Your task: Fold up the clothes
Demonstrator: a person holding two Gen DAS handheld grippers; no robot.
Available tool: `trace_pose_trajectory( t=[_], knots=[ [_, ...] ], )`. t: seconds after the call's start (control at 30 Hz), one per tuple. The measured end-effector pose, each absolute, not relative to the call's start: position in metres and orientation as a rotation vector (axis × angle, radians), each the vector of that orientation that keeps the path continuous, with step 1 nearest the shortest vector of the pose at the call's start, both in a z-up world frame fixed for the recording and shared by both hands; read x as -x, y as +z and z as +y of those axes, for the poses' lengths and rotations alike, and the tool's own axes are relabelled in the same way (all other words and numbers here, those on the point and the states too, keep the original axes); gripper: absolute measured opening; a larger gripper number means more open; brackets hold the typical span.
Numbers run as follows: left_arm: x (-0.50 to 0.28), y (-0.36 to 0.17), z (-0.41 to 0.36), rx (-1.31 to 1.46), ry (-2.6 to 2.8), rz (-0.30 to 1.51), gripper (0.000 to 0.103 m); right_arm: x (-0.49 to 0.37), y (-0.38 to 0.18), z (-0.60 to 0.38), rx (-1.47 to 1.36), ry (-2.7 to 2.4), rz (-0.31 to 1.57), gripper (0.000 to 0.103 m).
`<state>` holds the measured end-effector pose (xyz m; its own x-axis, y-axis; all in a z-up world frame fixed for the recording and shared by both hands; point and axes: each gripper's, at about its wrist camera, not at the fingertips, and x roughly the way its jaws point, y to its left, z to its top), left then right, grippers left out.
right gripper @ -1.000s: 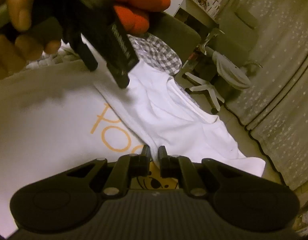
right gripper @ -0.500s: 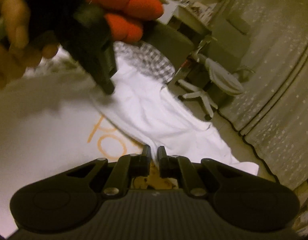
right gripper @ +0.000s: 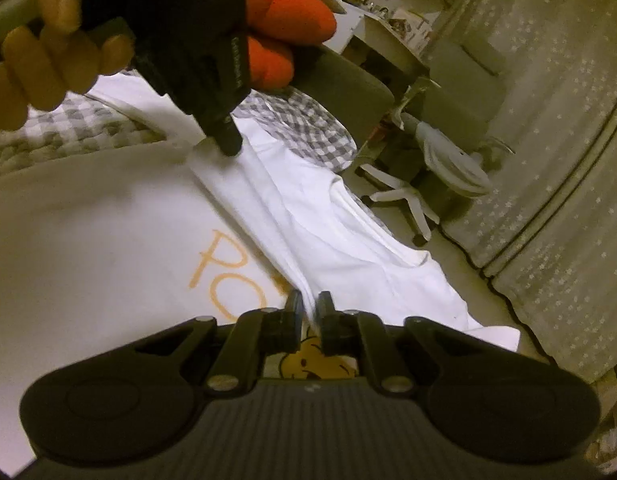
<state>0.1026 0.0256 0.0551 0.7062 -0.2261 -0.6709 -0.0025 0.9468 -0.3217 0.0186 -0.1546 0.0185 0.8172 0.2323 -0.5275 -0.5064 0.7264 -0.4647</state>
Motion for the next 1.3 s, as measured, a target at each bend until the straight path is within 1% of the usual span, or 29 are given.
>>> trace_pose_trajectory(
  t=[0.07, 0.23, 0.37, 0.5, 0.6, 0.67, 0.73, 0.77, 0.8, 0.83, 0.93, 1.07, 1.1, 1.13, 1.2, 1.3],
  knots=[
    [-0.104, 0.059, 0.035, 0.328, -0.114, 0.765, 0.001, -0.020, 0.030, -0.166, 0.568, 0.419, 0.456, 0.016],
    [-0.113, 0.066, 0.051, 0.289, -0.050, 0.707, 0.001, -0.031, 0.039, -0.188, 0.522, 0.305, 0.474, 0.016],
    [-0.123, 0.067, 0.059, 0.262, -0.018, 0.668, 0.001, -0.040, 0.043, -0.208, 0.465, 0.226, 0.527, 0.016],
    [-0.129, 0.066, 0.066, 0.269, -0.017, 0.659, 0.001, -0.054, 0.058, -0.258, 0.199, 0.068, 0.585, 0.020],
    [-0.127, 0.068, 0.065, 0.273, -0.027, 0.648, 0.001, -0.065, 0.053, -0.300, 0.007, -0.050, 0.681, 0.020],
    [-0.126, 0.069, 0.064, 0.277, -0.035, 0.636, 0.001, -0.067, 0.047, -0.313, -0.076, -0.014, 0.702, 0.020],
    [-0.124, 0.070, 0.063, 0.287, -0.043, 0.627, 0.001, -0.069, 0.048, -0.309, -0.076, 0.034, 0.681, 0.021],
    [-0.124, 0.071, 0.063, 0.296, -0.046, 0.618, 0.001, -0.070, 0.049, -0.307, -0.063, 0.046, 0.673, 0.023],
    [-0.123, 0.073, 0.065, 0.306, -0.048, 0.609, 0.001, -0.072, 0.050, -0.304, -0.048, 0.057, 0.664, 0.033],
    [-0.122, 0.074, 0.066, 0.316, -0.050, 0.599, 0.001, -0.073, 0.050, -0.302, -0.034, 0.067, 0.656, 0.038],
    [-0.118, 0.080, 0.071, 0.351, -0.069, 0.560, 0.001, -0.073, 0.046, -0.297, 0.025, 0.148, 0.689, 0.038],
    [-0.121, 0.078, 0.069, 0.350, -0.071, 0.567, 0.001, -0.061, 0.031, -0.262, 0.349, 0.189, 0.664, 0.038],
    [-0.122, 0.076, 0.067, 0.349, -0.072, 0.575, 0.001, -0.063, 0.026, -0.256, 0.377, 0.184, 0.664, 0.034],
    [-0.122, 0.074, 0.067, 0.350, -0.074, 0.579, 0.001, -0.067, 0.025, -0.258, 0.353, 0.154, 0.677, 0.026],
    [-0.121, 0.075, 0.067, 0.364, -0.084, 0.579, 0.001, -0.076, 0.023, -0.264, 0.288, 0.085, 0.707, 0.006],
    [-0.114, 0.080, 0.070, 0.374, -0.100, 0.546, 0.001, -0.082, 0.033, -0.297, -0.021, -0.006, 0.766, 0.006]
  ],
)
